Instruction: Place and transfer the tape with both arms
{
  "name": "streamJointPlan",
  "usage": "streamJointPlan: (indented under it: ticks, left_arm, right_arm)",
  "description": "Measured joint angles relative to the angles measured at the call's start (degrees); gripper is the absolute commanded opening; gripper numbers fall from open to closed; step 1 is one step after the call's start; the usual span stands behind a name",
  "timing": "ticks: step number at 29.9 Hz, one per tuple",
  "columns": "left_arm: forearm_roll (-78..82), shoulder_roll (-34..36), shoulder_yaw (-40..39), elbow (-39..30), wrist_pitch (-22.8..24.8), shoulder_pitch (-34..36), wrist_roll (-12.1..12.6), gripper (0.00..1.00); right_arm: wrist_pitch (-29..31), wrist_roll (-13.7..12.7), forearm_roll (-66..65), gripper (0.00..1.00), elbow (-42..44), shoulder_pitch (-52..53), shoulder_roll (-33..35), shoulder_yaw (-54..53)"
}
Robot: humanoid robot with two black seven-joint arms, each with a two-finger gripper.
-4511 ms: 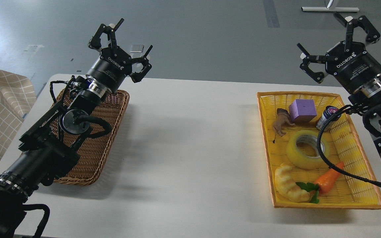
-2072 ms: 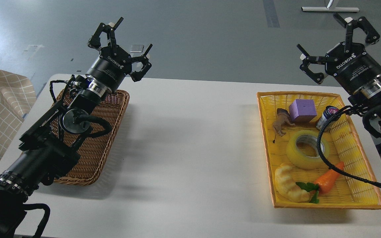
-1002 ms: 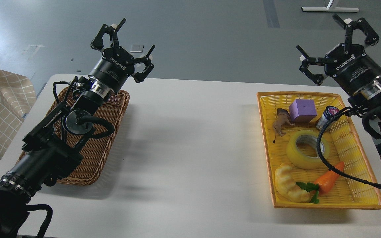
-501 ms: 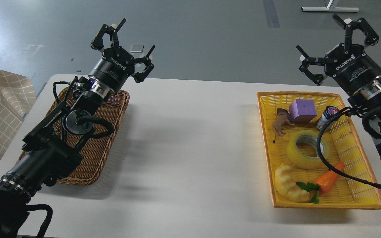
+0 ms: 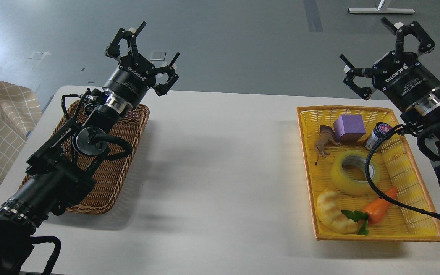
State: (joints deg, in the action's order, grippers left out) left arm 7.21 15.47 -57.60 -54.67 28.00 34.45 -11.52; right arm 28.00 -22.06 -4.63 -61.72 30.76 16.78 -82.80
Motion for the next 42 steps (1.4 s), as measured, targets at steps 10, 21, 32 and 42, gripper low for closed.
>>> streamJointPlan:
  ticks: [10,21,32,42]
  left_arm:
    - [0.0,0.1,-0.1,0.0,0.0,-0.3,0.0,0.98]
    - [0.1,0.1,-0.1,0.0,0.0,-0.4,0.0,0.98]
    - [0.2,0.3,-0.1,0.0,0.0,-0.4,0.0,0.98]
    - [0.1,0.3,-0.1,-0.1,0.0,-0.3,0.0,0.98]
  right_arm:
    - [0.0,0.1,-9.2,1.00,-2.4,0.1,2.3,2.6]
    - [0.0,0.1,-21.1,1.00,-5.3,0.0,2.7,2.7]
    - [0.0,0.1,-41.2,1.00,-12.4,0.2,10.0,9.4]
    - [0.0,-0.3,-61.4,1.00,-25.6,-3.3,21.6,14.1]
